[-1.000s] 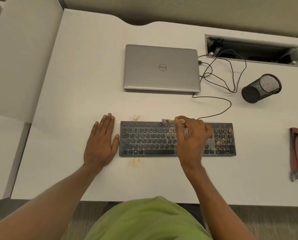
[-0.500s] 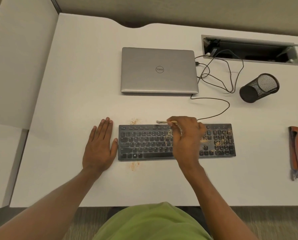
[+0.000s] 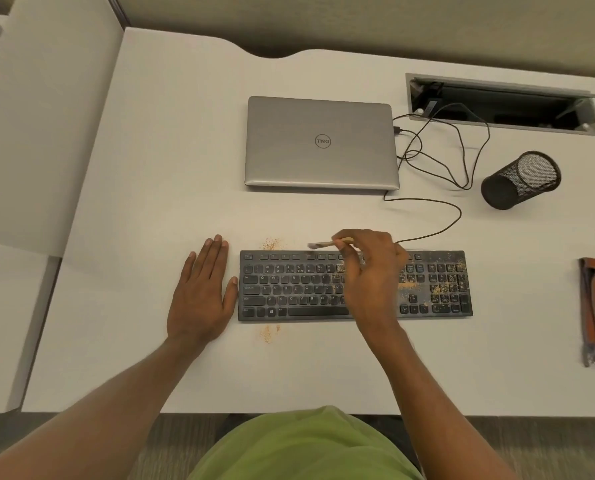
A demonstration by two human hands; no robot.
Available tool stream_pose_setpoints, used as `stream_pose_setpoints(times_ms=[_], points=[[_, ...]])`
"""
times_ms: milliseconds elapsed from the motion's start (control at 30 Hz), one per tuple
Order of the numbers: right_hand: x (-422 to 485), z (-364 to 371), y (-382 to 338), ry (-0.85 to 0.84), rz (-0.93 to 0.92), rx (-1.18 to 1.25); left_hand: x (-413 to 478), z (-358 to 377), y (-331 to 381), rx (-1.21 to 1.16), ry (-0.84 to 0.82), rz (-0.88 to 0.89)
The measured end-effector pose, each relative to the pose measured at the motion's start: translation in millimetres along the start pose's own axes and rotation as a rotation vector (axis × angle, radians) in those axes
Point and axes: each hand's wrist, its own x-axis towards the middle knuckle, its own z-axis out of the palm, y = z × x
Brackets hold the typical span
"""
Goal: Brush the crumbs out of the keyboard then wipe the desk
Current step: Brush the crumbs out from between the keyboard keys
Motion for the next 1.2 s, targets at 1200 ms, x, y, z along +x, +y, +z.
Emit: stream_pose_setpoints(times_ms=[1200], points=[[-13.6, -22.1, 20.3, -0.014, -0.064, -0.05, -0.2, 0.6, -0.6, 0.003, 0.001, 0.003]])
